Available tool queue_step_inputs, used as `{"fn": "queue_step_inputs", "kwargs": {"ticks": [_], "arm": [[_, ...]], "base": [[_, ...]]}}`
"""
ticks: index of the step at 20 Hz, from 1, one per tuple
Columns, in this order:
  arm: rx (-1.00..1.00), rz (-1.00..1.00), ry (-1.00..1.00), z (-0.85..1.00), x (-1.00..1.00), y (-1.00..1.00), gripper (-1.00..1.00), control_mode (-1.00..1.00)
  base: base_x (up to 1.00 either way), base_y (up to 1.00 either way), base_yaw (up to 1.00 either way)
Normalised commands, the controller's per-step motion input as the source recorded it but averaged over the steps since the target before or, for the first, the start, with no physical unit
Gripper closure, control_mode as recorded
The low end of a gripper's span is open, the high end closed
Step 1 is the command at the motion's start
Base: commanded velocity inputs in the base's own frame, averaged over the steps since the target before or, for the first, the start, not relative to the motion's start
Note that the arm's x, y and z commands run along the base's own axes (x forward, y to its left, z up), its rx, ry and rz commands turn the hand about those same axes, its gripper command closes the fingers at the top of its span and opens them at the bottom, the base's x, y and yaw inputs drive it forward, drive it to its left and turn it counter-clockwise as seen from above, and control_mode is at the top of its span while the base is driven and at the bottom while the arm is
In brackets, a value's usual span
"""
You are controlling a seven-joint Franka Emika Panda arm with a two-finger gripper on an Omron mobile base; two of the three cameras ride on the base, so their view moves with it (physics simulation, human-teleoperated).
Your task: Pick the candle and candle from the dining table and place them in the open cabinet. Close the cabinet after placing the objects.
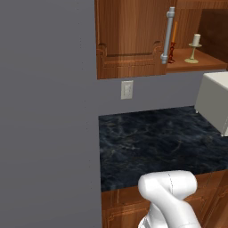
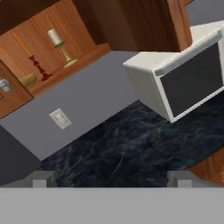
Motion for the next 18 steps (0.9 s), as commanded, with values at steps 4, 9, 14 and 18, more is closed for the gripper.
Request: {"fn": "queue_step_inputs", "kwargs": {"ticks": [4, 9, 14, 18], "arm": [[0.18, 0.01, -0.07, 0.0, 0.26, -0.44, -1.0, -1.0], [0.18, 0.01, -0.1, -0.06, 0.23, -0.31, -1.0, -1.0], [0.2, 0.06, -0.1, -0.24, 0.07, -0.28, -1.0, -1.0], [0.17, 0.07, -0.16, -0.25, 0.0, -0.23, -1.0, -1.0]], "base": [[0.0, 0.0, 0.0], [0.0, 0.0, 0.0], [0.0, 0.0, 0.0], [0.0, 0.0, 0.0]]}}
